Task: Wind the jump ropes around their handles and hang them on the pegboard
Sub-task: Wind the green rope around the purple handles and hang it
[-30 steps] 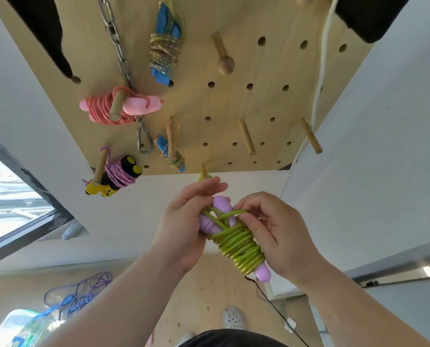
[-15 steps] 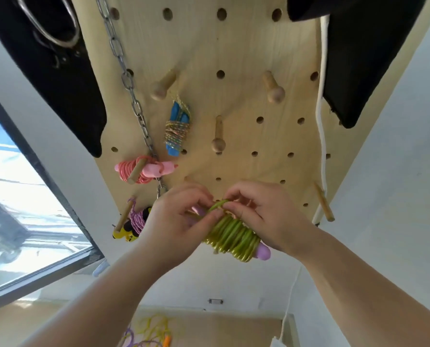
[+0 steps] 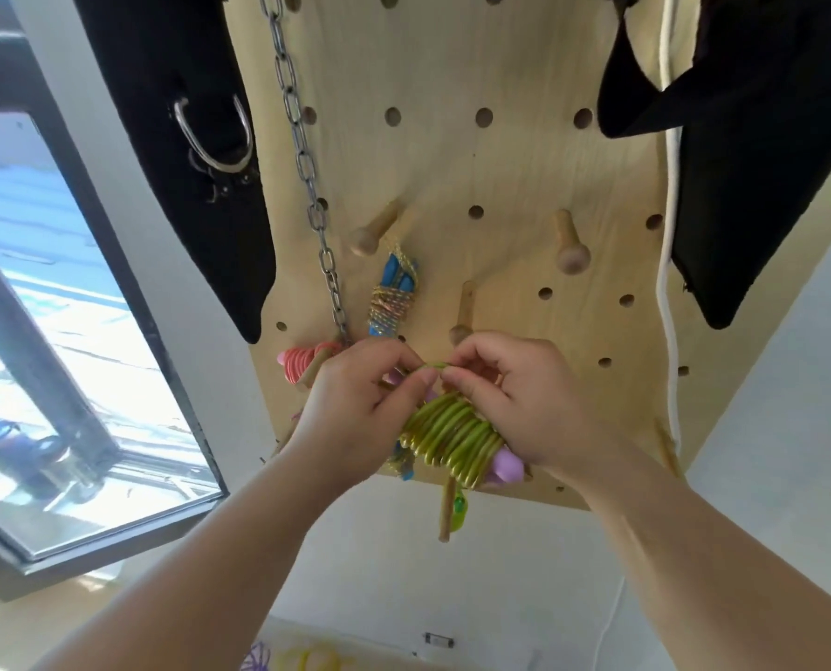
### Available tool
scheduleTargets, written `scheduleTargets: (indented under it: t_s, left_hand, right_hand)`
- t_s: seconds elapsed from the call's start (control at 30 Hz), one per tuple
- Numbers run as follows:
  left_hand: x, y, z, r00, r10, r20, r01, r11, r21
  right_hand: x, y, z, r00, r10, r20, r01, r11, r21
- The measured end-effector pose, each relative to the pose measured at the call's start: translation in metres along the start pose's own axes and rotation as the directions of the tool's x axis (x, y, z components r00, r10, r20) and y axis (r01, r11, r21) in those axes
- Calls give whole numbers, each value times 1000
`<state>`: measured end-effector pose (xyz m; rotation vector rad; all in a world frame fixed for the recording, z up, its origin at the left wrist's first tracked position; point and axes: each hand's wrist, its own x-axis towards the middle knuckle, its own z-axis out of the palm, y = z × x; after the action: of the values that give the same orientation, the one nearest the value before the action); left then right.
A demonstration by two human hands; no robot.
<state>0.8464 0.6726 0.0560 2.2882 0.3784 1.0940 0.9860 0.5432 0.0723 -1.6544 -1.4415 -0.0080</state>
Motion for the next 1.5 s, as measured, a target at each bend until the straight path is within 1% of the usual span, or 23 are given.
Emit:
scheduleTargets:
  t_s: [0.07, 0.1, 0.17, 0.23, 0.37, 0.43, 0.5, 0.63, 0.7, 0.8, 0.9, 0.97, 1.03, 1.1, 1.17, 1.27, 1.3, 1.4, 1.5]
  left_hand:
    - [6, -1, 9, 993, -111, 44, 114, 992, -59]
    - [8, -2, 12, 991, -125, 49, 129, 989, -77]
    - [13, 0, 16, 994, -96, 50, 101, 990, -94]
    - [17, 3, 18, 995, -65, 73, 72, 993, -92]
    - [17, 6, 17, 991, -68, 116, 82, 990, -118]
    - [19, 7, 15, 992, -48, 117, 62, 991, -117]
    - [22, 9, 12, 992, -55, 113, 69, 989, -129]
    - [26, 12, 12, 993, -92, 72, 100, 987, -122]
    - [25, 11, 15, 996, -72, 47, 76, 993, -90]
    - [25, 7, 19, 1000, -16, 6, 16, 1000, 14]
    - [29, 2, 20, 1000, 4, -16, -3, 1000, 24]
    - [36, -2, 19, 1000, 9, -12, -9, 1000, -22]
    - [42, -6, 18, 1000, 4, 22, -2, 996, -92]
    - [45, -11, 19, 998, -3, 62, 14, 983, -183]
    - [47, -16, 22, 995, -31, 96, 57, 955, -290]
    - [47, -21, 28, 990, -77, 117, 119, 902, -415]
    - [47, -22, 29, 990, -81, 118, 125, 894, -431]
    - [45, -22, 32, 990, -99, 105, 135, 886, -443]
    - [42, -20, 35, 989, -128, 73, 147, 884, -444]
  right_hand:
    - [0, 9, -1, 1000, 7, -8, -7, 999, -44]
    - [0, 12, -3, 1000, -12, -21, 10, 998, -69]
    - [1, 15, -9, 998, -46, -51, 41, 994, -104]
    - [1, 18, -14, 997, -41, -69, 33, 994, -101]
    - [3, 19, -20, 998, -39, -45, 34, 993, -117]
    - [7, 19, -22, 998, -43, -47, 37, 992, -117]
    - [13, 18, -23, 997, -34, -62, 28, 995, -94]
    - [19, 20, -20, 996, 36, -87, -31, 998, 56]
    - [20, 21, -19, 995, 51, -86, -44, 995, 91]
    - [22, 23, -20, 995, 66, -70, -58, 992, 109]
    - [27, 24, -21, 997, 62, -46, -55, 990, 131]
    - [30, 25, -19, 997, 68, -43, -61, 986, 152]
    - [32, 28, -18, 996, 85, -36, -77, 979, 188]
    - [32, 31, -17, 995, 104, -10, -97, 956, 278]
    - [34, 35, -15, 990, 144, 15, -138, 911, 389]
    - [38, 39, -13, 965, 257, 55, -246, 812, 530]
    - [40, 40, -14, 956, 283, 77, -279, 793, 541]
    - [36, 36, -19, 942, 325, 82, -325, 821, 469]
    - [18, 17, -29, 930, 358, 77, -354, 825, 441]
